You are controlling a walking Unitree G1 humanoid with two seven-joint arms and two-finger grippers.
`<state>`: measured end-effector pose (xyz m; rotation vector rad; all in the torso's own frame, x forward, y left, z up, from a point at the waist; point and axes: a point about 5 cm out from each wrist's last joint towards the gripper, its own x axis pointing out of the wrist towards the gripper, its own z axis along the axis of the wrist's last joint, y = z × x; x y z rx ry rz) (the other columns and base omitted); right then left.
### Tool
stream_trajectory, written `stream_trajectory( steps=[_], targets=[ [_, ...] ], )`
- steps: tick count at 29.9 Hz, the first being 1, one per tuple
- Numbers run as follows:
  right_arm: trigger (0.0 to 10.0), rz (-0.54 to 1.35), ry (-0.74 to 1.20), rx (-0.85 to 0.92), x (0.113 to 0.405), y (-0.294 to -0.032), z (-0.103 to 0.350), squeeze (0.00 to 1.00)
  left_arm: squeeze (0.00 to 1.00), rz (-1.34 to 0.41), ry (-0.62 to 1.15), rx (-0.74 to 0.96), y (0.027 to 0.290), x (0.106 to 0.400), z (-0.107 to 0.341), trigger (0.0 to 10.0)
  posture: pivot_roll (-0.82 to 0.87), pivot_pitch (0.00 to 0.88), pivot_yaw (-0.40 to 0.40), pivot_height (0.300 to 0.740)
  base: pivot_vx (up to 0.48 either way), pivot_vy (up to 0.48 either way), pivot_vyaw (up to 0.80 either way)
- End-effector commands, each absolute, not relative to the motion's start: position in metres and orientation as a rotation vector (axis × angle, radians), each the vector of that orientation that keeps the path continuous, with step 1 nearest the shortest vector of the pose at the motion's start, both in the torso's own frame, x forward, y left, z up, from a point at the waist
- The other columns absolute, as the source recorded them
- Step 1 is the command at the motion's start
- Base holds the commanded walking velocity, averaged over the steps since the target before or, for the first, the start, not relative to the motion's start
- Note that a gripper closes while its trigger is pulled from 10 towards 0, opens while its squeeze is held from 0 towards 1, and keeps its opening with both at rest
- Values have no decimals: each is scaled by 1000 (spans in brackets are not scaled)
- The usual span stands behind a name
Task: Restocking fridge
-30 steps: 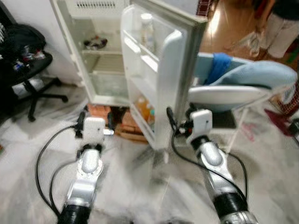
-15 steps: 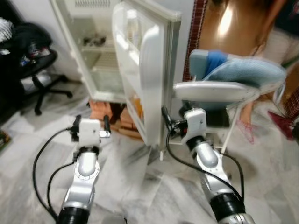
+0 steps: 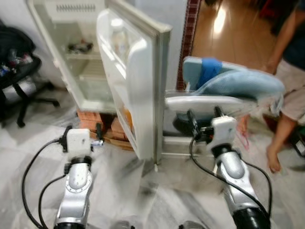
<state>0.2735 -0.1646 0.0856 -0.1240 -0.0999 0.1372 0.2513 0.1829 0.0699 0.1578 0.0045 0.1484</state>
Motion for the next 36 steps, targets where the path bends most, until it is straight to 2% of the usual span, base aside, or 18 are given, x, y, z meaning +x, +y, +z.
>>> stream_trajectory(
  steps=[1,7,15,32,36],
  targets=[
    [10000,169,-132,-120,276,-155,94,0,0,162,-7,164,192,248,73,10000,41,0,24,740,0,0,0],
    [10000,197,-136,-121,276,-150,95,0,0,141,-13,159,187,250,74,10000,42,0,23,740,0,0,515],
    [10000,200,-127,-117,277,-151,95,0,0,112,-7,149,184,251,74,10000,39,0,24,740,303,0,696],
    [10000,205,-138,-101,282,-150,96,0,0,100,1,154,183,251,73,10000,42,0,23,740,379,0,0],
    [10000,207,-134,-106,278,-155,95,0,0,119,14,150,188,247,70,10000,44,0,24,740,0,0,0]
  ],
)
